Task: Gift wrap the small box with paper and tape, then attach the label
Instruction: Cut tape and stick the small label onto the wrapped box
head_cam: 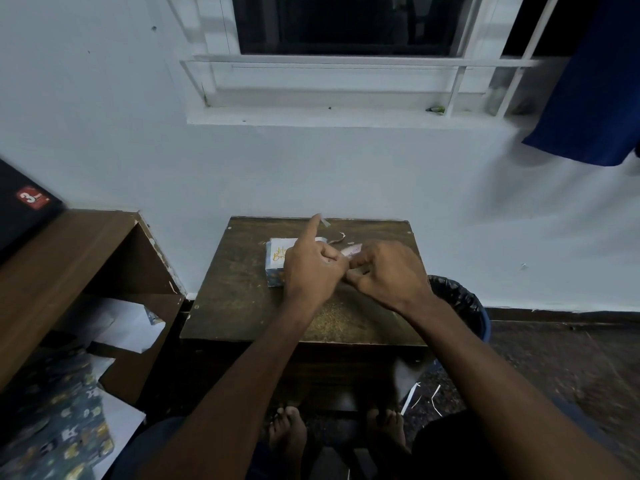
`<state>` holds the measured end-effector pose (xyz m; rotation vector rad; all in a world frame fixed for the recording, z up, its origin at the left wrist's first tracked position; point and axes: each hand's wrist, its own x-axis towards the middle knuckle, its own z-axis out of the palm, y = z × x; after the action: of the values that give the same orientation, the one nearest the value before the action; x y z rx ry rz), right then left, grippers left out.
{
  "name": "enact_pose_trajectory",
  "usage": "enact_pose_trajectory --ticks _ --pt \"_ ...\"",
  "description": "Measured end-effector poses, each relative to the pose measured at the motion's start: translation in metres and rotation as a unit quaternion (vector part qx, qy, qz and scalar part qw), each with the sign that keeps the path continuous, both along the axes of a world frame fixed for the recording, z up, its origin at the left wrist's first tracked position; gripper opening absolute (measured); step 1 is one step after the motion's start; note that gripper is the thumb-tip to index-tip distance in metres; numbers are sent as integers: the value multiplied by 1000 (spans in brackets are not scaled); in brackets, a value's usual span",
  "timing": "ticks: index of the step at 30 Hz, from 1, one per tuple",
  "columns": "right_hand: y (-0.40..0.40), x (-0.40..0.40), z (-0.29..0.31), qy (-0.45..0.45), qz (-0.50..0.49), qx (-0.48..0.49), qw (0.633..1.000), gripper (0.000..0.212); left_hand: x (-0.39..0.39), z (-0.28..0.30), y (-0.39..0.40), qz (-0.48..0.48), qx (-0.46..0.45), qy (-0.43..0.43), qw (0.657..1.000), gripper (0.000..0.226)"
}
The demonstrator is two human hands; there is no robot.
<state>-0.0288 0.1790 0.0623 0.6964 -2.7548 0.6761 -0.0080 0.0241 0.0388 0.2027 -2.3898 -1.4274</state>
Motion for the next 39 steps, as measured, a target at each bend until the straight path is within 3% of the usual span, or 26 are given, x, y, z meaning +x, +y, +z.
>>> enact_pose_trajectory --ticks 4,7,11,15,18,23,31,39 --pt "-4 5 2 -11 36 -44 998 15 -8 -2 -9 -1 -1 -9 1000 88" --pt "1 -4 -1 -23 4 9 1000 13 -9 2 -14 -17 30 -15 999 75" --pt "5 -23 -18 -64 -79 85 991 3 -11 1 -25 -16 -19 9 1000 62" --pt "7 -33 -35 -87 -108 140 980 24 -14 4 -53 -50 -161 3 986 89" --pt "5 -33 -34 -111 -111 140 978 10 -14 6 -77 -91 -250 -61 962 110" --pt "-11 -25 -25 -105 -100 111 983 13 -15 -5 -95 -113 -239 -116 958 117" --pt "-61 -31 -19 -69 -16 -53 996 28 -17 -9 -90 -93 -225 -103 964 119" --pt "-77 -41 -37 -83 37 -34 995 32 -27 -19 -87 -71 -202 -84 973 134"
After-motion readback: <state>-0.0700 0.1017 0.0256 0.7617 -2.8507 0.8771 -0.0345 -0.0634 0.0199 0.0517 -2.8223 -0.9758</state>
